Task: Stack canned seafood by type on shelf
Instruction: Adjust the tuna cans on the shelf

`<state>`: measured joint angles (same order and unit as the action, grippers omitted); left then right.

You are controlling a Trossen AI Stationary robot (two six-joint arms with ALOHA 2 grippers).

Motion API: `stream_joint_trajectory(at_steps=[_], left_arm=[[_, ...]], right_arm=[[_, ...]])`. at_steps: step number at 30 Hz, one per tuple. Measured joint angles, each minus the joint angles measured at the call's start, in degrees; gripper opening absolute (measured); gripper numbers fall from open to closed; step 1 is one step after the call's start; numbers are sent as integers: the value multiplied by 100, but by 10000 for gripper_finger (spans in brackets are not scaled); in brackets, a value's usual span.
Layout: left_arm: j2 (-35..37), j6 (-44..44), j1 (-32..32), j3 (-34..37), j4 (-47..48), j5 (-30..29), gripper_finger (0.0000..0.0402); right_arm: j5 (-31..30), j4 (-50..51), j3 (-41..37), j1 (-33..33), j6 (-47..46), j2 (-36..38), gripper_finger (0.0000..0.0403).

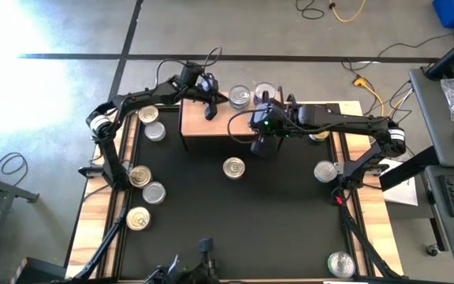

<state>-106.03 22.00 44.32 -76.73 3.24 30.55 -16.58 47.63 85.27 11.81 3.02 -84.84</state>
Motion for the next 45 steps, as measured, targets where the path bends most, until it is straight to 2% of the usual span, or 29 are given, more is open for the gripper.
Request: stream_joint_trajectory(at_steps=[6, 11, 14, 17, 20, 26, 28, 32, 34, 37, 42, 45], left_arm=[[-110, 2, -29, -208, 153, -133, 1], [315, 599, -27, -319, 1564, -585, 1], [671, 615, -125, -27, 1732, -355, 1], [922, 579, -388, 363, 1462, -110, 1], [1111, 533, -670, 678, 1114, -180, 1], [1471, 627, -1327, 1112, 1014, -351, 0], [1618, 709, -1581, 1290, 661, -694, 0], [1612, 623, -1885, 1644, -679, -1759, 0], [1492, 528, -1914, 1644, -1175, -1970, 0], [1219, 321, -1913, 1465, -1363, -1998, 0], [726, 292, -1920, 936, -1178, -2059, 0], [449, 276, -1922, 565, -929, -2342, 0]], right_arm=[[-11, 202, -6, -51, -174, 0, 13], [-12, 608, -88, -203, -254, 0, 13], [-22, 1033, -213, -284, -438, 0, 13], [-343, 1133, -331, -335, -621, 0, 13], [-749, 1035, -448, -331, -710, 0, 13], [-854, 677, -750, -291, -1027, 0, 13], [-850, 559, -820, -344, -1096, 0, 13], [-886, 550, -777, -437, -1095, 2, 13], [-914, 536, -671, -481, -1092, 35, 13], [-1078, 541, -510, -596, -1058, 170, 13], [-1256, 595, -422, -789, -1106, 520, 13], [-1341, 593, -479, -892, -1243, 772, 13]])
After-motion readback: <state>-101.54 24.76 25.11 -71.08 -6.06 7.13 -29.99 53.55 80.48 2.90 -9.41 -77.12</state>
